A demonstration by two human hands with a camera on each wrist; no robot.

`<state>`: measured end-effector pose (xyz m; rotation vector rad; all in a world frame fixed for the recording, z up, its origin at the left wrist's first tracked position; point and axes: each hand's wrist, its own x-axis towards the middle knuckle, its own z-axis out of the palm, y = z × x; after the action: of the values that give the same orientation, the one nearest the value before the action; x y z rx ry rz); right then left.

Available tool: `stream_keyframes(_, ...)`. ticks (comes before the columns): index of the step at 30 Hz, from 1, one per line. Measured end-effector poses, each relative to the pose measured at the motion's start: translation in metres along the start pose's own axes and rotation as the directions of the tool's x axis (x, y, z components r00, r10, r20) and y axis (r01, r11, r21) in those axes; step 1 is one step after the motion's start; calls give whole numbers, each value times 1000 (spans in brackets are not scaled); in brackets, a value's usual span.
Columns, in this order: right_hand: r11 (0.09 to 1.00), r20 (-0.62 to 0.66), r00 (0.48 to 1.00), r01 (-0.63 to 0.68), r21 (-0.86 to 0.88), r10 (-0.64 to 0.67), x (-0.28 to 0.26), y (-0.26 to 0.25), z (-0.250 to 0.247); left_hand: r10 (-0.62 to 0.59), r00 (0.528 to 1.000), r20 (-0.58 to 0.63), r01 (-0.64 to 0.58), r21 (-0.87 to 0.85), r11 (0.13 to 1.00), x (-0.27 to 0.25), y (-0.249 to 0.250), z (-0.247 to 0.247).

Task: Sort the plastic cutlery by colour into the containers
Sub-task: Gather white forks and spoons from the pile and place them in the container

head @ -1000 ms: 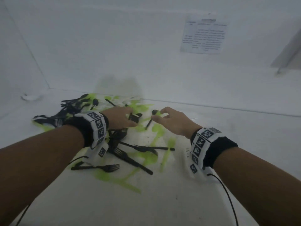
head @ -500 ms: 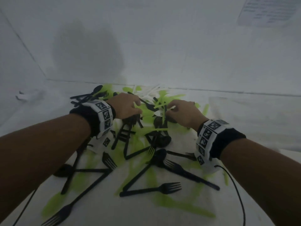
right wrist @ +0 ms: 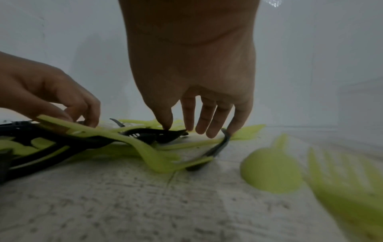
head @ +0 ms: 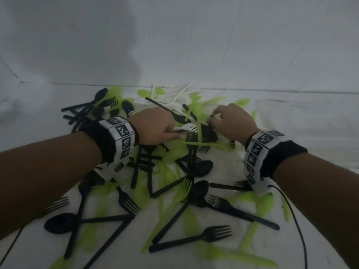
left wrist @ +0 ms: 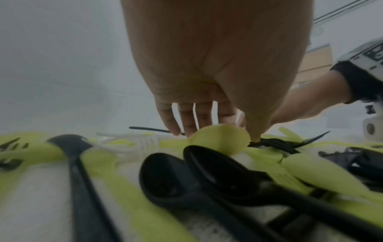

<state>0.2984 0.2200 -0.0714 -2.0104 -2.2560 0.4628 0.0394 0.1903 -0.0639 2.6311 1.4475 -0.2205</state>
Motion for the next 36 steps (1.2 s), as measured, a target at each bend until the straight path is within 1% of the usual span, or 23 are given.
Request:
stream_keyframes(2, 999, -6, 1000, 7, 48, -6, 2, 5, 2, -22, 999, -27, 22, -22, 1000, 1, -1, 0)
stream_keyframes(3, 996, -17, 999, 31, 83, -30, 3, 5, 3, -21, 998, -55, 18, -44, 999, 4, 1, 1)
stream_keyframes(5, 982, -29, 992, 123, 142, -120, 5, 2, 3, -2, 993, -117, -5, -61, 998, 10, 9, 1)
stream_keyframes(6, 973, -36, 984, 176, 151, -173, 5, -1, 3, -6, 993, -115, 0, -48, 999, 14, 14, 1)
stream_keyframes(8, 961, -43, 971, 240, 141, -236, 7, -5, 3, -46, 995, -83, 44, -32, 999, 21, 19, 3)
stream_keyframes(9, 958, -34, 967, 253, 132, -251, 9, -7, 2, -60, 994, -90, 57, -40, 998, 23, 20, 4)
stream_keyframes(13, 961, 66, 959, 275, 27, -276, 14, -13, 1, -105, 985, -136, 85, -144, 986, 18, 23, -1)
stream_keyframes(14, 963, 70, 960, 271, 8, -271, 15, -14, 1, -116, 978, -175, 85, -176, 981, 13, 24, -5)
stream_keyframes(16, 965, 73, 963, 261, -19, -259, 17, -17, 0, -128, 945, -302, 44, -271, 962, -1, 27, -13)
stream_keyframes(17, 965, 77, 963, 261, -29, -259, 18, -18, 0, -141, 922, -362, 7, -348, 938, -8, 30, -19)
stream_keyframes(19, 962, 79, 961, 268, -49, -263, 19, -21, 1, -214, 872, -441, -47, -510, 859, -23, 33, -29)
stream_keyframes(21, 961, 59, 962, 270, -64, -267, 18, -24, 3, -327, 815, -479, -51, -620, 783, -35, 36, -36)
stream_keyframes(23, 959, 46, 962, 272, -81, -269, 16, -29, 3, -429, 756, -494, -32, -683, 730, -44, 38, -39)
stream_keyframes(24, 958, 51, 961, 275, -87, -271, 16, -32, 1, -470, 736, -488, -10, -702, 712, -48, 37, -38)
stream_keyframes(25, 956, 60, 960, 277, -95, -273, 16, -35, 0, -500, 726, -473, 18, -714, 700, -52, 36, -36)
stream_keyframes(26, 954, 70, 959, 280, -110, -274, 16, -38, -1, -518, 724, -456, 49, -715, 698, -57, 34, -33)
stream_keyframes(28, 950, 84, 959, 280, -138, -271, 15, -43, -2, -512, 747, -425, 101, -689, 718, -69, 32, -27)
stream_keyframes(30, 948, 78, 959, 280, -152, -271, 13, -45, -2, -476, 786, -395, 131, -645, 753, -81, 31, -23)
stream_keyframes(32, 948, 46, 958, 286, -138, -282, 10, -46, -4, -440, 814, -378, 157, -587, 794, -90, 27, -19)
stream_keyframes(34, 949, -5, 954, 297, -105, -299, 5, -46, -9, -380, 844, -379, 157, -504, 850, -94, 21, -17)
stream_keyframes(36, 945, -39, 950, 303, -119, -309, 1, -48, -16, -311, 885, -345, 160, -402, 902, -95, 16, -17)
